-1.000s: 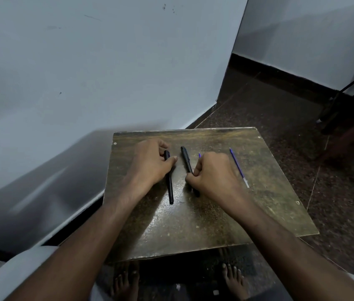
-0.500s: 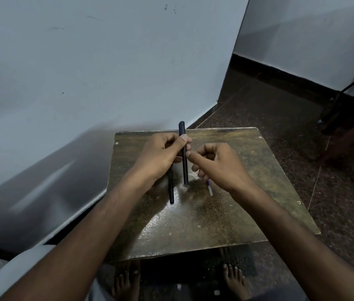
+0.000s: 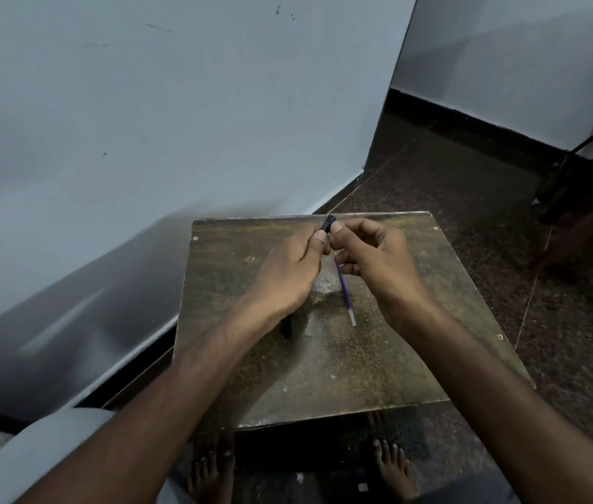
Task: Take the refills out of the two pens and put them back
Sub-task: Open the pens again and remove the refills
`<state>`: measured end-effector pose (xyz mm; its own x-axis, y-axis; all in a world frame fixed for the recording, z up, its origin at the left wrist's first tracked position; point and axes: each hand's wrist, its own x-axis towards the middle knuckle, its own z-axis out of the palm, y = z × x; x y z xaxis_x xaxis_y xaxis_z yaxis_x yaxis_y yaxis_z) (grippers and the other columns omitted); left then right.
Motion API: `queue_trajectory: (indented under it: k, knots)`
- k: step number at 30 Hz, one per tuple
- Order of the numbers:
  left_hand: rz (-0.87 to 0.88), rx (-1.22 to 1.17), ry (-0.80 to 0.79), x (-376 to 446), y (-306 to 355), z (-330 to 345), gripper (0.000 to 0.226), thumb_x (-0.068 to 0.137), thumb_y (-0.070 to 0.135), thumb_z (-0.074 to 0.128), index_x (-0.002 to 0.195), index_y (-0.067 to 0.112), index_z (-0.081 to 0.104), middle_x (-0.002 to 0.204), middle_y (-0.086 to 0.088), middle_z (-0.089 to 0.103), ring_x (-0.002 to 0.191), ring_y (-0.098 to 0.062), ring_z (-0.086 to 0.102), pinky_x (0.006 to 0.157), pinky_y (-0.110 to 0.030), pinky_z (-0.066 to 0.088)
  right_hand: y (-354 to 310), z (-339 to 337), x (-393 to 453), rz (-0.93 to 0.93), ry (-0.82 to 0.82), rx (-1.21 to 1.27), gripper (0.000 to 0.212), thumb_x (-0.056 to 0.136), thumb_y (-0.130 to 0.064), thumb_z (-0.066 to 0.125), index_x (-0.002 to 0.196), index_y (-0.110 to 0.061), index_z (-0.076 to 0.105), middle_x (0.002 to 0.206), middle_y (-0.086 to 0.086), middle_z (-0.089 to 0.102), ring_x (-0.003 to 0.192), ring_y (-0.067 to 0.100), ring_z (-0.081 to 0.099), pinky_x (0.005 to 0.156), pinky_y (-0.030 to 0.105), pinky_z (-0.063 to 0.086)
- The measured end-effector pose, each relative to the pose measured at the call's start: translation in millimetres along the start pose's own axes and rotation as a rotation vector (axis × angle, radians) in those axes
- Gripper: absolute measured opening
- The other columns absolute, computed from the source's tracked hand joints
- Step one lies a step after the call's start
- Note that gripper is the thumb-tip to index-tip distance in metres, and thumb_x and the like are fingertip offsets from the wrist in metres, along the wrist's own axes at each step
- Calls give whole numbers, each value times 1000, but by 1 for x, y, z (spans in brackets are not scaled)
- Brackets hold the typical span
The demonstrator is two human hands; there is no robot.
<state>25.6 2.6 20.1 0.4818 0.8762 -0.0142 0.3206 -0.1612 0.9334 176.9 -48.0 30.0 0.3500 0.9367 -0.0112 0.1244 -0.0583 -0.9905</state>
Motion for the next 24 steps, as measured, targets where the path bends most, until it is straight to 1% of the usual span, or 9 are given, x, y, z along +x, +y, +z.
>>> queue_trajectory:
  k: [3, 5, 7, 10, 12, 14, 17, 19, 24]
  knots:
    - [48, 60, 3, -3, 2, 0, 31, 117, 43, 37, 108, 37, 66, 53, 32, 55, 49, 11, 52, 56, -21, 33, 2, 0, 2, 43, 0, 56, 16, 104, -29, 75, 103, -15, 83, 83, -2, 78, 74, 8, 65, 75, 31, 56]
    - [13, 18, -9, -4, 1, -2, 36, 115, 52, 37, 115, 39, 71, 51, 21, 51, 44, 5, 47, 54, -22, 34, 1, 2, 4, 71, -5, 97, 13, 102, -30, 77, 98, -18, 81, 83, -4, 77, 75, 9, 68, 78, 35, 55]
    - [-73, -51, -27, -2, -1, -5, 47, 112, 60, 35, 108, 35, 75, 52, 16, 46, 41, 2, 44, 49, -20, 34, -2, 4, 8, 53, 42, 170, 15, 103, -30, 76, 93, -20, 77, 79, -6, 72, 70, 5, 68, 74, 32, 55]
    - [-137, -131, 53, 3, -3, -15, 48, 113, 44, 36, 98, 24, 78, 49, 16, 44, 39, 1, 39, 48, -28, 29, -9, -3, 19, -41, 196, 218, 22, 104, -34, 74, 89, -19, 74, 80, 0, 69, 67, 5, 64, 64, 25, 55]
    - [-148, -189, 142, 5, -6, -24, 42, 112, 33, 38, 97, 24, 76, 56, 16, 45, 42, 1, 38, 49, -26, 28, -9, -8, 24, -80, 244, 25, 23, 101, -40, 75, 89, -20, 78, 80, 0, 74, 68, 5, 65, 64, 24, 56]
    - [-163, -248, 238, 8, -8, -33, 39, 114, 31, 39, 97, 27, 74, 70, 11, 50, 50, 2, 43, 52, -24, 33, -3, -6, 26, -39, 165, -275, 21, 98, -42, 78, 86, -24, 80, 83, -4, 78, 73, 6, 69, 68, 26, 55]
    - [-169, -253, 297, 10, -10, -39, 38, 114, 29, 43, 97, 31, 76, 86, 6, 56, 73, -5, 51, 71, -30, 43, 8, 7, 24, 48, -14, -652, 27, 92, -44, 85, 76, -23, 79, 70, -7, 78, 68, 4, 73, 67, 31, 59]
    - [-169, -251, 300, 12, -11, -37, 35, 113, 30, 47, 100, 33, 79, 92, 9, 61, 82, -5, 56, 79, -33, 47, 12, 16, 23, 48, -21, -739, 32, 91, -45, 86, 70, -22, 78, 62, -7, 77, 62, 3, 74, 67, 36, 65]
    - [-153, -278, 303, 13, -12, -37, 28, 110, 35, 56, 109, 33, 84, 108, 28, 75, 93, 32, 57, 85, -12, 39, 10, 26, 27, 30, 7, -823, 38, 92, -49, 82, 67, -21, 79, 60, -7, 77, 63, 3, 73, 67, 38, 65]
